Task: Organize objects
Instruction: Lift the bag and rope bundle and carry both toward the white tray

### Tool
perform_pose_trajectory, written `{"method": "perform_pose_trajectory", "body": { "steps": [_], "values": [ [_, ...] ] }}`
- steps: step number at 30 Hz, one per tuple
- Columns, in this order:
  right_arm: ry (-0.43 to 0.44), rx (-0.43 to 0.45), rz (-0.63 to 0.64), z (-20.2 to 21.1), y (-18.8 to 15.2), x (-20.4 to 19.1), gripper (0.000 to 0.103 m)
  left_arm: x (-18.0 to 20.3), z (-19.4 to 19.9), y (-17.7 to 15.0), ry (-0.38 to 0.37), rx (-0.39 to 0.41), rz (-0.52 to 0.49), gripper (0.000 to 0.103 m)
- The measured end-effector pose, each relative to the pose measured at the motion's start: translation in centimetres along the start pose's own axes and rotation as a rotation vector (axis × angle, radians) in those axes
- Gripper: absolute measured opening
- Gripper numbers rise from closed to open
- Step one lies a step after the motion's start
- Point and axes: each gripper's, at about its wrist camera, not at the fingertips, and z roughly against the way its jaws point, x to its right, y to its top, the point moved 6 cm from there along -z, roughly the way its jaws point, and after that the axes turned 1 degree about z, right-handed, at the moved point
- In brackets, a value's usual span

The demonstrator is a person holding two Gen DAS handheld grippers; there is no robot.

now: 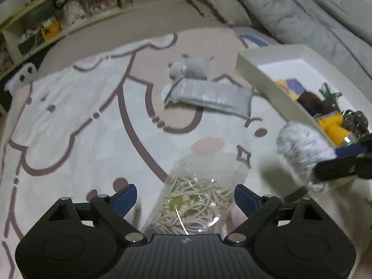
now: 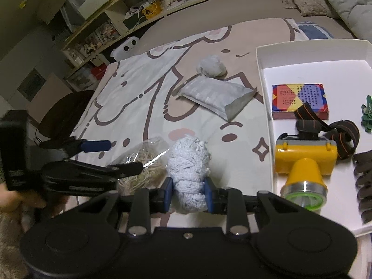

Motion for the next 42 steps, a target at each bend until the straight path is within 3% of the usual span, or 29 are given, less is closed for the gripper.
{"method": "perform_pose_trajectory", "body": {
  "steps": [4,8,10,14,18,22,32,42],
  "values": [
    [0.001,0.003,0.003,-0.4,0.3,0.1,0.030,0.4,-0.5,-0.8,-0.063,-0.058,0.056,0.089],
    [-0.016,-0.023,-0.005,-0.8,0.2,0.6,0.030,1.3,-0.3,-1.1,-0.039,-0.108,0.012,0.078],
    [-0.020,-0.031,-0.001,-0.9,0.1,0.7,0.030,0.9,-0.7,-1.0,-0.019,-0.112,0.045,0.072],
    [-0.018,-0.034,0.012,-0.9,0.1,0.6,0.030,-0.3,-1.8,-1.2,-0.019,-0.125,0.160,0.072],
    [-0.027,-0.033,0.023,-0.9,0.1,0.7,0.030,-0.2,-1.8,-1.3,-0.019,-0.122,0.160,0.065],
    [-0.035,-0.012,0.033,-0.6,0.4,0.6,0.030,-0.3,-0.3,-0.6,0.010,-0.068,0.189,0.058],
    [-0.070,0.104,0.052,1.8,2.9,0.8,0.030,0.2,6.1,3.1,0.010,0.175,0.292,0.057],
    [-0.153,0.268,0.098,6.3,6.4,3.1,0.030,2.6,8.8,5.8,-0.009,0.292,0.329,0.057]
  ]
}}
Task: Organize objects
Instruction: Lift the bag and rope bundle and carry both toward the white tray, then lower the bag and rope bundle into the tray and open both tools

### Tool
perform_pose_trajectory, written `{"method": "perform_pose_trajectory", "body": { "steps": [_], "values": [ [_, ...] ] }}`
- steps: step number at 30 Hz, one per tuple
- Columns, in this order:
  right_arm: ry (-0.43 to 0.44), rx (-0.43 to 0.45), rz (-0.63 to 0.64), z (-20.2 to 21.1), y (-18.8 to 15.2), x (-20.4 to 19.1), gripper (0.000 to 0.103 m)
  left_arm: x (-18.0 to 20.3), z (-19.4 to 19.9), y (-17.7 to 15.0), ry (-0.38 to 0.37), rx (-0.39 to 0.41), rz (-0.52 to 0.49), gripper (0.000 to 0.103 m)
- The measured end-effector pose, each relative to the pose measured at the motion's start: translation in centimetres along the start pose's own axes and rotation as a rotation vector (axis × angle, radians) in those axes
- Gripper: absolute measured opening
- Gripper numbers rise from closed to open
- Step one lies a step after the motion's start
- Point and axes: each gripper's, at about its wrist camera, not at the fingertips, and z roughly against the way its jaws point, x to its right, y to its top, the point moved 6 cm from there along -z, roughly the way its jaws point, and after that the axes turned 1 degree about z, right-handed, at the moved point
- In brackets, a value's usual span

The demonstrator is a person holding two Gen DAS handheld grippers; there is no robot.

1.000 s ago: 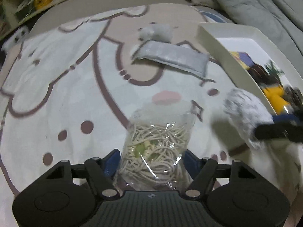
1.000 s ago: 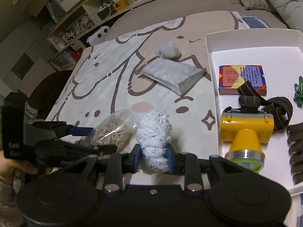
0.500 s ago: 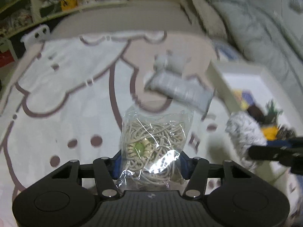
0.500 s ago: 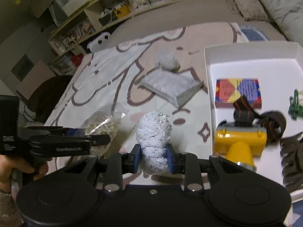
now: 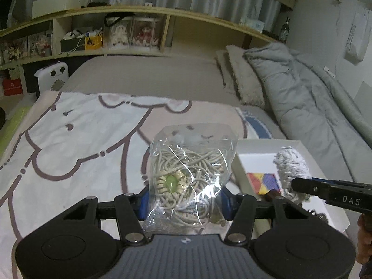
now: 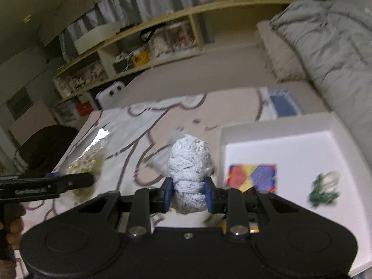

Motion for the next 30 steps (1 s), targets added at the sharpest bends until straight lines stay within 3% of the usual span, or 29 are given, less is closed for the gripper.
{"method": "perform_pose_trajectory", "body": {
  "steps": [11,19,23,30],
  "values": [
    [-0.155,0.064,0.049,4.2,1.5,6.4,0.030,7.2,-1.7,0.5,-0.099,0.013,0.003,0.057],
    [-0.250,0.001,0.049,4.8,-0.2,11.6,0.030,13.5,-5.1,1.3,-0.199,-0.026,-0.042,0.057],
    [-0.300,-0.033,0.032,4.9,-1.5,14.2,0.030,16.2,-7.3,2.0,-0.195,-0.044,-0.074,0.057],
    [-0.354,-0.122,0.023,4.3,-4.0,17.6,0.030,20.1,-12.0,2.3,-0.202,-0.088,-0.012,0.057]
  ]
}}
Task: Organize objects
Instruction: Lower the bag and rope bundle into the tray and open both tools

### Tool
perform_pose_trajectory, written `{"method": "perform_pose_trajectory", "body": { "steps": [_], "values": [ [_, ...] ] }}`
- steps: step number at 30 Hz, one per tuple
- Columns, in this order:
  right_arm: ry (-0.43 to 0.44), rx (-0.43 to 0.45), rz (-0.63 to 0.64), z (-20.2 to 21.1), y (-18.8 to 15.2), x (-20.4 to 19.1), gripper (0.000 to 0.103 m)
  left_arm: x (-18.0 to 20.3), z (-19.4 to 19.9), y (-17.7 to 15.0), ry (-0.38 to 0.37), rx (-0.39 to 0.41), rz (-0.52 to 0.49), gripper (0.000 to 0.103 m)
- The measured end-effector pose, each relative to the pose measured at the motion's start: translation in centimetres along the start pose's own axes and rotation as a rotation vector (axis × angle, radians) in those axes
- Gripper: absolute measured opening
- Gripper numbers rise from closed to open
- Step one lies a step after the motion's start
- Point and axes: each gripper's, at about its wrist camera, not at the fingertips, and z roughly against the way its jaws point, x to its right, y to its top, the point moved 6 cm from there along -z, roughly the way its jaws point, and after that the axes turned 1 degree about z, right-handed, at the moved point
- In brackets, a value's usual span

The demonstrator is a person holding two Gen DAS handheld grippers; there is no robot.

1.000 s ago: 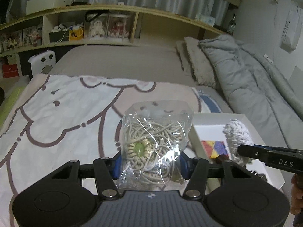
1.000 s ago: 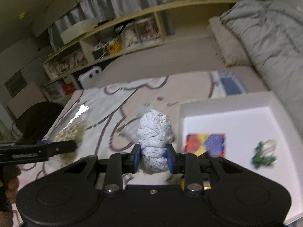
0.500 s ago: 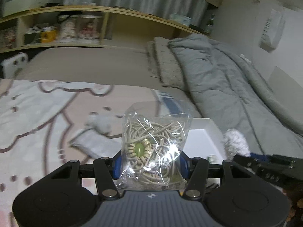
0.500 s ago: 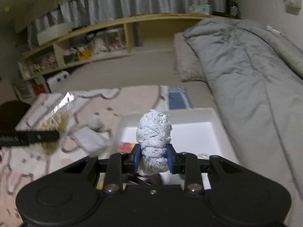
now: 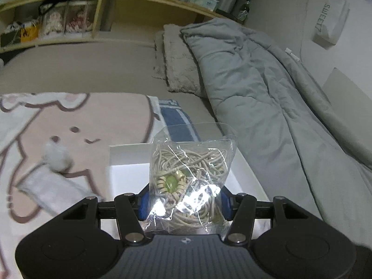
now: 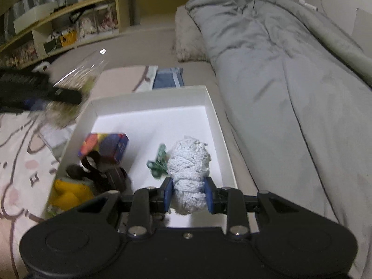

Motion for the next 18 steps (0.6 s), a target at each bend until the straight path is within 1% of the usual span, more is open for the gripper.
{"method": "perform_pose_trajectory", "body": {
  "steps": [4,9,13,17,18],
  "values": [
    [0.003,-0.018,-0.015,-0.3,-0.8,0.8,0.030,1.6,-2.9,0.3,-0.014,-0.009,0.019,0.057],
    [0.033,-0.028,-0.001,-0.9,-0.9,0.3,0.030,2.8,-6.5,0.3,-0.033,-0.041,0.117,0.057],
    [-0.003,-0.064,0.022,-1.7,-1.3,0.4,0.030,3.6,-9.4,0.5,-0.044,-0.047,0.178,0.057],
    [0.026,-0.046,0.012,-1.5,-1.0,0.3,0.030,4.4,-11.7,0.6,-0.083,-0.048,0.245,0.057],
    [0.029,-0.045,0.012,-1.5,-1.0,0.2,0.031,4.5,-12.1,0.6,-0.092,-0.052,0.256,0.059]
  ]
}}
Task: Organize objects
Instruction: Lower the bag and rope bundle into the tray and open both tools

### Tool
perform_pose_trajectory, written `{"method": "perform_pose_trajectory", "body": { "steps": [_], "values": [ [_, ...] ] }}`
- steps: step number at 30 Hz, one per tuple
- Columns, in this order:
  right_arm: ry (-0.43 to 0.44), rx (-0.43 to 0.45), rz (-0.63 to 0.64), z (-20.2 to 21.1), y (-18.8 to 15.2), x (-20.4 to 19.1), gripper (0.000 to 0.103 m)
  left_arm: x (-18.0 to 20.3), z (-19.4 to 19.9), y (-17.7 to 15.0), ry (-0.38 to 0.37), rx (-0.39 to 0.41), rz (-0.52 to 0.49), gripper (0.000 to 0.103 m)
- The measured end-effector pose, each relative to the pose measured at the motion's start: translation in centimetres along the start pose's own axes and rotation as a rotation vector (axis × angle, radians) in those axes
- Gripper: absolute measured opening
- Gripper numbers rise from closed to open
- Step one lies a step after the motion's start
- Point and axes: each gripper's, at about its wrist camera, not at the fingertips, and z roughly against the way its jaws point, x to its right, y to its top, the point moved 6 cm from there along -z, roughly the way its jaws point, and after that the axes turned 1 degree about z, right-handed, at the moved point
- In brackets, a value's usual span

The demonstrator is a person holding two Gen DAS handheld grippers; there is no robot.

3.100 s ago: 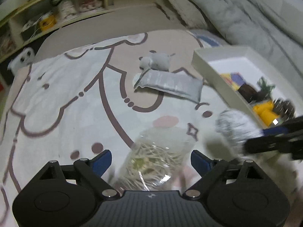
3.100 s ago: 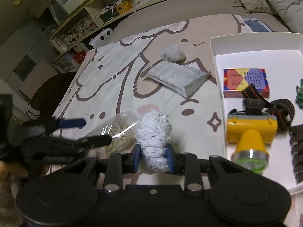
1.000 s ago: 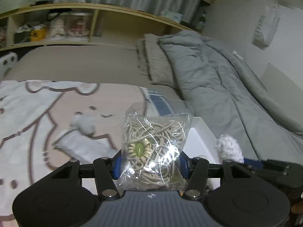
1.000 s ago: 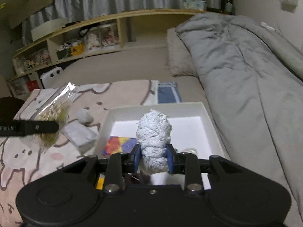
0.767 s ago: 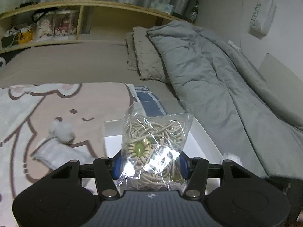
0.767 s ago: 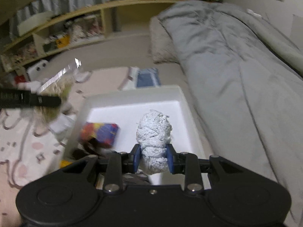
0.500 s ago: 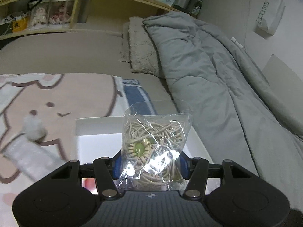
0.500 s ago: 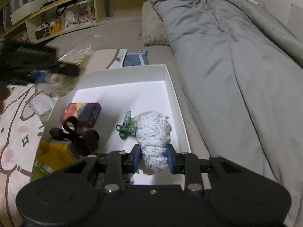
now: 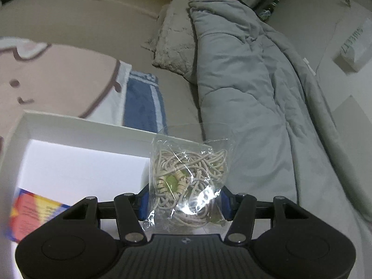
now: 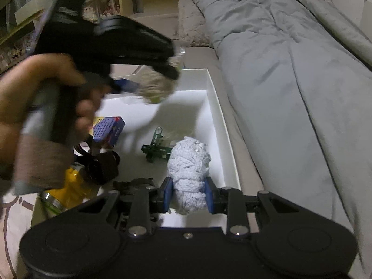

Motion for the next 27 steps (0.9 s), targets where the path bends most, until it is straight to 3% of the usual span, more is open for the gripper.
{"method": "perform_pose_trajectory", "body": {
  "steps": [3,7,15,22,27],
  "values": [
    [0.014,-0.002,-0.020,-0.4,0.0,0.2,0.034,0.0,-1.0,-0.3,0.012,-0.035,-0.017,0.083],
    [0.000,-0.016,-0.048,-0.7,-0.2,0.6,0.049,-1.0,-0.6,-0.6,0.029,-0.033,-0.058,0.082],
    [-0.019,-0.003,-0.054,0.1,0.1,0.6,0.049,-2.7,1.3,-0.1,0.058,-0.037,-0.045,0.082],
    [-0.019,0.019,-0.088,0.6,0.4,0.7,0.050,-2.1,4.5,0.5,0.066,-0.032,-0.129,0.083],
    [-0.040,0.052,-0.130,1.3,1.1,1.0,0.057,-2.4,7.7,0.9,0.096,-0.006,-0.185,0.083]
  ]
}}
